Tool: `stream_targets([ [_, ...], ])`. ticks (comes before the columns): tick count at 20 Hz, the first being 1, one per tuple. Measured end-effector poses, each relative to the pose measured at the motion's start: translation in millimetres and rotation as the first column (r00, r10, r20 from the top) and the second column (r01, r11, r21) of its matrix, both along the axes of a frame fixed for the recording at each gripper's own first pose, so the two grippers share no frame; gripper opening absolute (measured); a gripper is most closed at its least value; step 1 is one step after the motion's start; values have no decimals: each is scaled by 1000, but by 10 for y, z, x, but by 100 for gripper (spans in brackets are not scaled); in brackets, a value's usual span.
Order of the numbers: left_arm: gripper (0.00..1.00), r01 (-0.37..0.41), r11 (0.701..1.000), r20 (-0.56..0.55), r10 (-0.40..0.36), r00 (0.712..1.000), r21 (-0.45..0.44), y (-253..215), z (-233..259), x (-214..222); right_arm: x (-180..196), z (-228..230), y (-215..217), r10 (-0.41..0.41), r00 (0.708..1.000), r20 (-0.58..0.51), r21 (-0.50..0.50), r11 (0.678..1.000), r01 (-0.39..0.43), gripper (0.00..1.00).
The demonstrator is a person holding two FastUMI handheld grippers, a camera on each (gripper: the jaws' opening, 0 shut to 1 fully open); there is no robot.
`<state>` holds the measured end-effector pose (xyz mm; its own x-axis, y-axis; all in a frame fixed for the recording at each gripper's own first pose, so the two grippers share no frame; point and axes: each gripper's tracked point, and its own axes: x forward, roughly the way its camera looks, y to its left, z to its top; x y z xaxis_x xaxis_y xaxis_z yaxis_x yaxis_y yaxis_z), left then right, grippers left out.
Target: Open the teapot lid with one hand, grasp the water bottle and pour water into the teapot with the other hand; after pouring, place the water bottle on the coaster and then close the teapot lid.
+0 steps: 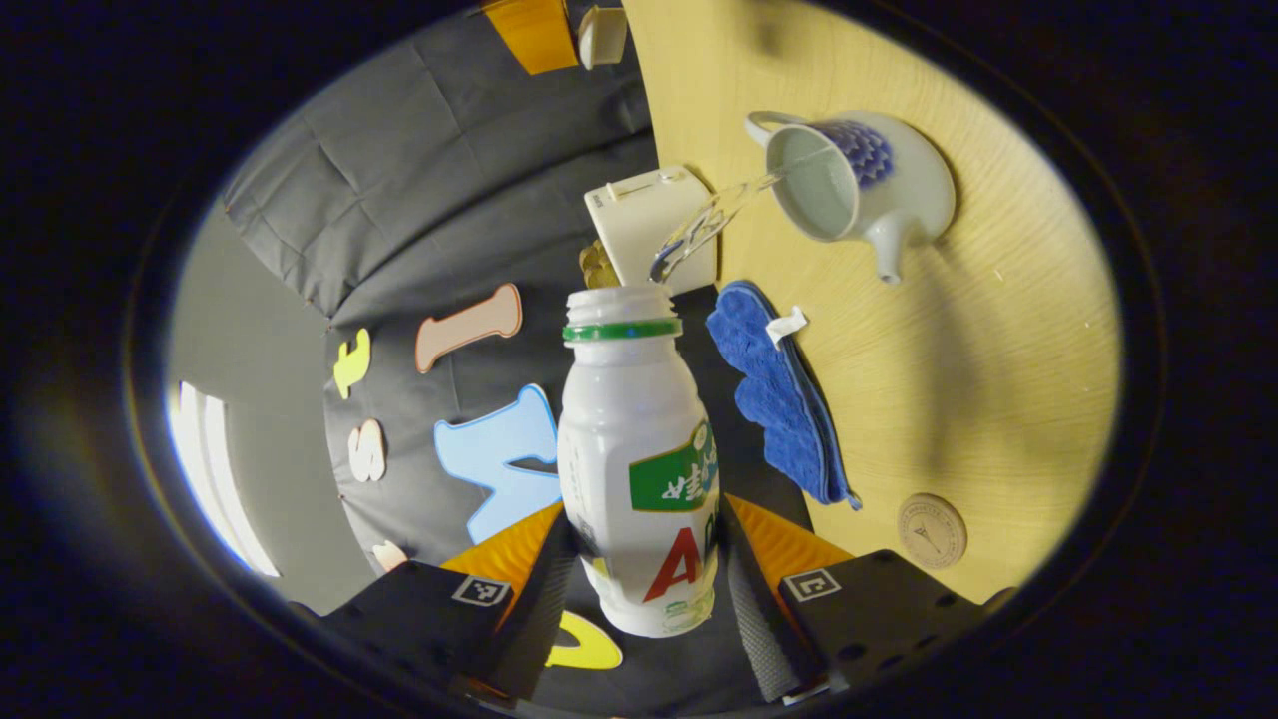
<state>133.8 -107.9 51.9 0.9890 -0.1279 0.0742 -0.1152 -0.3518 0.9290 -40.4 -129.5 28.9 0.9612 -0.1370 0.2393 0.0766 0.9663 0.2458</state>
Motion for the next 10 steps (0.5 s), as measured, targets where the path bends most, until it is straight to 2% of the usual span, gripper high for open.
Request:
stream_targets([
  [1, 89, 1, 1000, 0, -1, 1000, 5, 2, 9, 2, 6, 2, -1, 1, 1000, -1, -1, 1000, -1, 10],
  [2, 84, 3, 1000, 1, -3, 1000, 10, -7, 9, -3, 4, -12, 1, 1, 1000, -2, -1, 1000, -1, 10],
  [6, 83, 13, 999, 9, -13, 1000, 41, -23, 46, 10, 13, -18, 1, 2, 1000, -4, -1, 1000, -2, 10],
  [7, 89, 12, 999, 9, -13, 1000, 47, -25, 64, 19, 15, -15, -1, 2, 1000, -4, -2, 1000, -2, 10],
  [10, 89, 17, 997, 11, -18, 1000, 72, -43, 81, 24, 23, -15, 3, 4, 1000, -5, -2, 1000, -4, 10],
])
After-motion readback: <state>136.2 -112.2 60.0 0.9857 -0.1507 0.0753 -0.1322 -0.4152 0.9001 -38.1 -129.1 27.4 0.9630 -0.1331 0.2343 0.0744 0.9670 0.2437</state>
